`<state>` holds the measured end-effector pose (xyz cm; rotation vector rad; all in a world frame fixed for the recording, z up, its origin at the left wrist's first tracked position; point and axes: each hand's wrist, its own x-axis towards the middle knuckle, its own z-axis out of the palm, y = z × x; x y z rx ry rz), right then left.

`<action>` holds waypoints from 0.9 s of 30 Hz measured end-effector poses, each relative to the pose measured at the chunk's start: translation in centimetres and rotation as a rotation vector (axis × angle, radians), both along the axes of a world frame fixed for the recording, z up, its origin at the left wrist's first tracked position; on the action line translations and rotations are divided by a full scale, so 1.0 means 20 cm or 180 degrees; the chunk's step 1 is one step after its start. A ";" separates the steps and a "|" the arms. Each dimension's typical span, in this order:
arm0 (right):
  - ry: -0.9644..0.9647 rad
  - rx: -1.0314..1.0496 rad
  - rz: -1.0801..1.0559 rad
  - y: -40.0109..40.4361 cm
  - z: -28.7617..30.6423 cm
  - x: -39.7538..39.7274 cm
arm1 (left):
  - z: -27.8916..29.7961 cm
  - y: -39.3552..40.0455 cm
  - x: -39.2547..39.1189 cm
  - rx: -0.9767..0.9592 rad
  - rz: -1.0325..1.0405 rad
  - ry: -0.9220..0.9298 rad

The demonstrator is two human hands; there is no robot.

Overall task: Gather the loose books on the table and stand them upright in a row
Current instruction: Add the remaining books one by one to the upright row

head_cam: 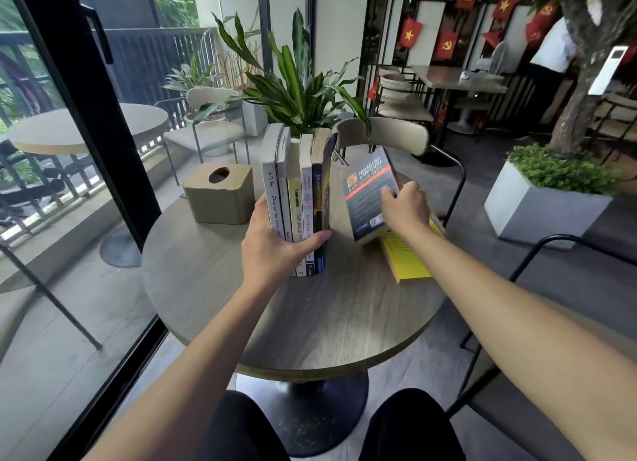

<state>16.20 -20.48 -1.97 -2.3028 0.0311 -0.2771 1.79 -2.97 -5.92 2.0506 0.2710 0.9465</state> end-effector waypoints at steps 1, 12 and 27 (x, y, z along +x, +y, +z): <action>-0.0270 0.0248 0.0080 0.01 -0.02 -0.07 | 0.00 0.00 0.00 0.0017 -0.0017 0.0001; -0.0538 0.0487 0.1538 0.05 -0.27 -0.45 | -0.01 0.02 0.01 0.0058 -0.0029 0.0035; 0.0311 0.0471 0.2613 0.08 -0.19 -0.33 | 0.01 0.05 0.01 0.0130 -0.0388 0.0190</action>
